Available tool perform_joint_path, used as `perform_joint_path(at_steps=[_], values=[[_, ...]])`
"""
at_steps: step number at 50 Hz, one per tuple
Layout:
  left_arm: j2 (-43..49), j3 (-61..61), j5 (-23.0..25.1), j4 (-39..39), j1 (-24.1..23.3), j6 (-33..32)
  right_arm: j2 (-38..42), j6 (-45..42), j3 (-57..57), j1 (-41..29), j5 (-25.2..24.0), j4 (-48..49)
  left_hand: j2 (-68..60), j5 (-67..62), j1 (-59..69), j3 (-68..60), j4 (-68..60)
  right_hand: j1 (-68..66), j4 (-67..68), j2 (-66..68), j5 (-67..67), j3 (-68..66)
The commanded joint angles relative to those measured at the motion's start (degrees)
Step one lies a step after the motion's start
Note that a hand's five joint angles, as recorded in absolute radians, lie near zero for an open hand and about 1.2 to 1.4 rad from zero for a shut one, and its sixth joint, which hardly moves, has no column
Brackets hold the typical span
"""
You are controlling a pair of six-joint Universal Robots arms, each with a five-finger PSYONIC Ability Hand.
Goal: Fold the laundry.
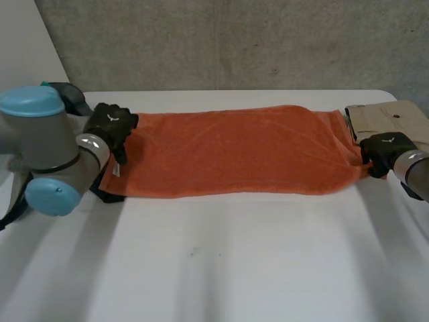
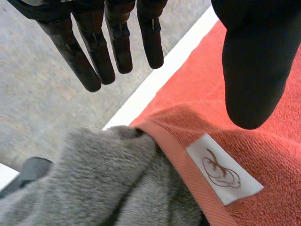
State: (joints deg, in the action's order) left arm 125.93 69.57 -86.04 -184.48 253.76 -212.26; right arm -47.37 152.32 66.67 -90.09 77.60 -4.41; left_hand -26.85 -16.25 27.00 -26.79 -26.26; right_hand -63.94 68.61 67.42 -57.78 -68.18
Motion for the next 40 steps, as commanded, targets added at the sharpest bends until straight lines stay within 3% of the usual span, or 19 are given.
perform_joint_path(at_steps=[1,8,12,27,31,32,33,40], values=[[-8.06,10.65,5.42,-2.03,2.61,-3.41,-1.93,2.01,2.41,0.62,-0.25,2.12,-9.42,-10.02,9.27,-9.48,-10.01,-16.06,11.39,12.58,-12.22,-11.82],[-8.34,17.69,12.81,-1.94,5.77,-12.55,-1.41,1.49,2.77,0.36,-0.52,2.57,-12.13,-12.73,11.98,-12.18,-12.71,-16.06,11.39,12.58,-12.22,-11.82],[-5.36,17.27,14.58,-1.85,7.44,-16.42,-1.14,1.13,2.94,-0.17,-0.52,2.48,-10.45,-11.05,10.3,-10.5,-11.04,-16.06,11.39,12.58,-12.22,-11.82],[3.44,8.57,12.38,0.61,5.69,-17.67,-1.4,0.52,4.08,-0.44,-0.52,2.65,-8.76,-9.36,8.61,-8.82,-9.35,-16.06,11.39,12.58,-12.22,-11.82],[4.32,6.81,12.21,0.61,5.16,-17.67,-1.49,0.43,4.26,-0.26,-0.43,2.74,-26.69,-27.29,26.54,-26.74,-27.28,-16.06,11.39,12.58,-12.22,-11.82],[4.15,6.28,12.21,0.61,5.08,-17.49,-1.58,0.43,4.17,-0.26,-0.34,2.65,-46.74,-47.35,46.6,-46.8,-47.33,-16.06,11.39,12.58,-12.22,-11.82],[3.89,6.1,12.12,0.61,4.99,-17.4,-1.67,0.43,4.17,-0.26,-0.25,2.57,-53.09,-53.69,52.94,-53.14,-53.67,-16.06,11.39,12.58,-12.22,-11.82],[-1.29,7.68,10.89,0.61,3.85,-12.41,-3.34,0.52,4.44,-0.17,-0.34,1.43,-53.15,-53.75,53.0,-53.21,-53.74,-16.06,11.39,12.58,-12.22,-11.82]])
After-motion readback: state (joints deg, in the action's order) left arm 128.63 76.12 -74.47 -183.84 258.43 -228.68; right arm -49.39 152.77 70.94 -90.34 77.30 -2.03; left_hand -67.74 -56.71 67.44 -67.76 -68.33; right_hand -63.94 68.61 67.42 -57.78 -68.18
